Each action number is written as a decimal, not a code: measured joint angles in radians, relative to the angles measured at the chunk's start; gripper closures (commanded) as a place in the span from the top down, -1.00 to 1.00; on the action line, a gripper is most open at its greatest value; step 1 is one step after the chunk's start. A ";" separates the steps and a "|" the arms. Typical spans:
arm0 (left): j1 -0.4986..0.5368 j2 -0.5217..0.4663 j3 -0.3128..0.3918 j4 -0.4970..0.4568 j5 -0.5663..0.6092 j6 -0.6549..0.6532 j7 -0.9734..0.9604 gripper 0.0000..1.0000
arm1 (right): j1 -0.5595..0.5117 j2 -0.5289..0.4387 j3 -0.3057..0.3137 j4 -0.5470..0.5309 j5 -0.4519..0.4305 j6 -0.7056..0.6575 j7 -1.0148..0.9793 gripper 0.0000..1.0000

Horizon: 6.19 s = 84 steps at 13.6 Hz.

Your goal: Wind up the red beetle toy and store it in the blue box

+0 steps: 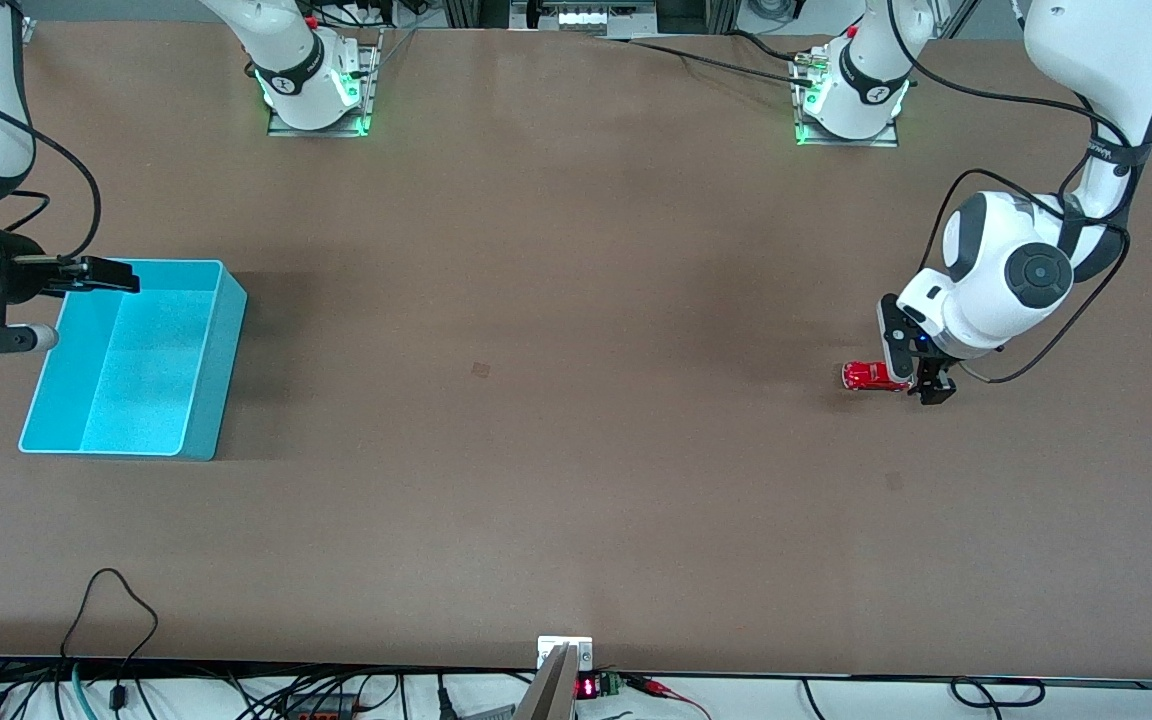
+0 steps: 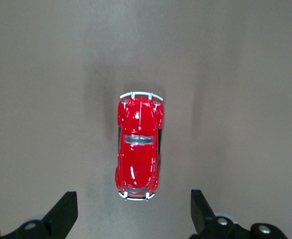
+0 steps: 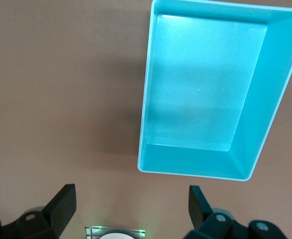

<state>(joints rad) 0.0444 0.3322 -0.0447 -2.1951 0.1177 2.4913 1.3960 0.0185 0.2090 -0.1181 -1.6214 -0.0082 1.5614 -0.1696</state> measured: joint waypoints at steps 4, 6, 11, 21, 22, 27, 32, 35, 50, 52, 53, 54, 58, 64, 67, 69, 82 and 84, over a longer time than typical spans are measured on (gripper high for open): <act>0.004 0.029 -0.007 -0.001 0.000 0.026 0.004 1.00 | 0.000 0.006 0.000 0.000 0.000 -0.001 0.000 1.00; 0.003 0.036 -0.020 -0.001 0.000 0.027 0.004 1.00 | 0.000 0.006 0.000 0.000 0.000 -0.001 0.000 1.00; 0.003 0.052 -0.032 -0.001 0.000 0.028 0.009 1.00 | 0.000 0.006 0.000 0.000 0.000 -0.019 0.002 1.00; 0.007 0.091 -0.032 -0.001 0.000 0.081 0.019 0.73 | -0.001 0.006 0.000 0.000 0.000 -0.025 0.002 1.00; 0.007 0.091 -0.032 -0.001 0.000 0.082 0.020 0.69 | -0.001 0.006 0.000 0.000 0.000 -0.026 0.002 1.00; 0.008 0.091 -0.032 -0.001 0.000 0.086 0.021 -0.04 | -0.002 0.008 0.000 0.000 0.000 -0.031 0.002 1.00; 0.008 0.091 -0.032 0.002 0.000 0.091 0.023 -0.21 | -0.002 0.008 0.000 0.000 0.000 -0.034 0.002 1.00; 0.008 0.091 -0.032 0.002 0.000 0.091 0.029 -0.23 | -0.002 0.008 0.000 0.000 0.000 -0.035 0.002 1.00; 0.118 0.093 -0.031 0.003 0.000 0.091 0.192 -0.29 | -0.002 0.008 0.000 0.000 0.000 -0.036 0.002 1.00; 0.163 0.094 -0.031 0.006 0.000 0.091 0.243 -0.29 | -0.002 0.008 0.000 0.000 0.000 -0.036 0.002 1.00; 0.187 0.097 -0.031 0.009 0.000 0.092 0.272 -0.29 | -0.002 0.008 0.000 0.000 0.000 -0.036 0.002 1.00; 0.214 0.100 -0.031 0.015 0.000 0.092 0.309 -0.29 | -0.002 0.008 0.000 0.000 0.000 -0.037 0.002 1.00; 0.326 0.117 -0.031 0.041 0.000 0.092 0.447 0.75 | -0.002 0.008 0.000 0.000 0.000 -0.040 0.002 1.00; 0.361 0.078 -0.120 0.086 0.000 -0.008 0.480 1.00 | -0.002 0.008 0.000 0.000 0.000 -0.042 0.002 1.00; 0.347 -0.001 -0.207 0.168 0.000 -0.246 0.474 1.00 | -0.002 0.008 0.000 0.000 0.000 -0.043 0.002 1.00; 0.342 -0.027 -0.233 0.211 0.000 -0.339 0.470 1.00 | -0.002 0.009 0.000 0.000 0.000 -0.043 0.002 1.00; 0.344 -0.021 -0.239 0.368 -0.002 -0.351 -0.597 1.00 | -0.002 0.009 0.000 0.000 0.000 -0.047 0.002 1.00; 0.341 -0.022 -0.239 0.431 -0.002 -0.356 -0.760 1.00 | -0.001 0.009 0.000 -0.001 0.000 -0.049 0.002 1.00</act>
<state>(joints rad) 0.3854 0.3100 -0.2840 -1.7638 0.1157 2.1349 0.6359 0.0172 0.2177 -0.1179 -1.6220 -0.0079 1.5125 -0.1673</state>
